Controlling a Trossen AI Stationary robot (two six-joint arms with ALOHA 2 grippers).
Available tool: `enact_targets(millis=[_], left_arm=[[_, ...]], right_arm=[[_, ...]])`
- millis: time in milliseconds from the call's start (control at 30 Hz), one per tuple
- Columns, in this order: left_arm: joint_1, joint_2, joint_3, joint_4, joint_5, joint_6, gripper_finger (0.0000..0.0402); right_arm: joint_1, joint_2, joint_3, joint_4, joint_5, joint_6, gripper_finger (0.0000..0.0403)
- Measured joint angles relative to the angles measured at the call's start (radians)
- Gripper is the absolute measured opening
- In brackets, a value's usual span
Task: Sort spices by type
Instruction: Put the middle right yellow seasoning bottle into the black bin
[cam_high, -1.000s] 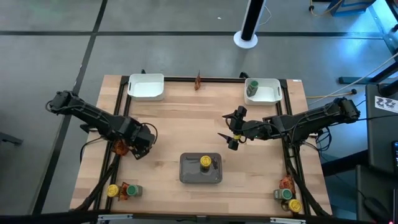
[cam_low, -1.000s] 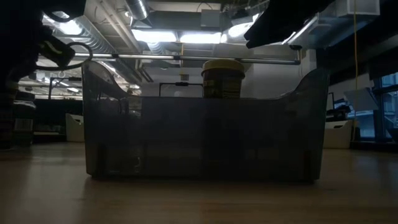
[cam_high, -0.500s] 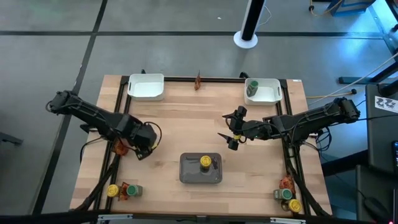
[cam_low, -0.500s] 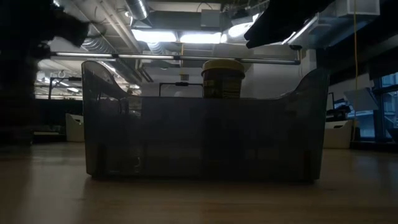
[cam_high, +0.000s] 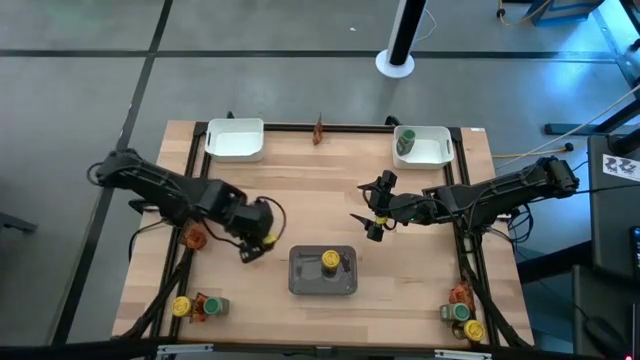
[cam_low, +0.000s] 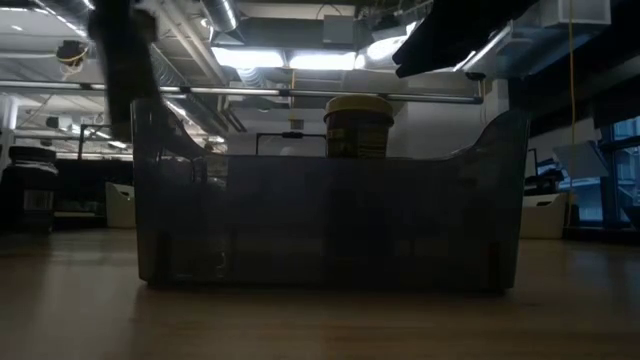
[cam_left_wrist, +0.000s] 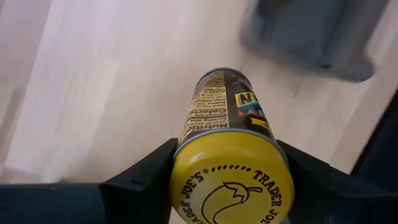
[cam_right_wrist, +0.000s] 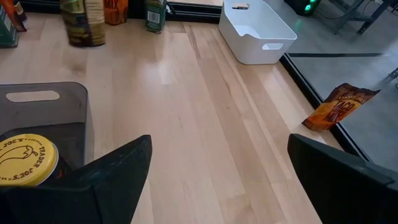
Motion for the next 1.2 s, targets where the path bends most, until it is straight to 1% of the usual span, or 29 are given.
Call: enact_targets(millis=[300,500,600,767,1200], left_arm=[[-0.001,0.262,0.323,-0.071,-0.004,0.200,0.0211],[-0.002,0.388,0.465,-0.114,-0.004,0.295,0.0211],[-0.002,0.429,0.493,-0.099,-0.004,0.335,0.0211],[-0.002,0.478,0.494,-0.097,-0.005,0.387,0.0211],[0.003,0.599,0.493,-0.092,-0.008,0.435,0.0211]], right_arm=[[0.000,0.000,0.000,-0.004,0.000,0.000,0.0374],[0.000,0.000,0.000,-0.018,0.000,0.000,0.0374],[0.000,0.000,0.000,-0.018,0.000,0.000,0.0374],[0.000,0.000,0.000,-0.018,0.000,-0.001,0.0374],[0.000,0.000,0.000,-0.019,0.000,-0.002,0.0374]])
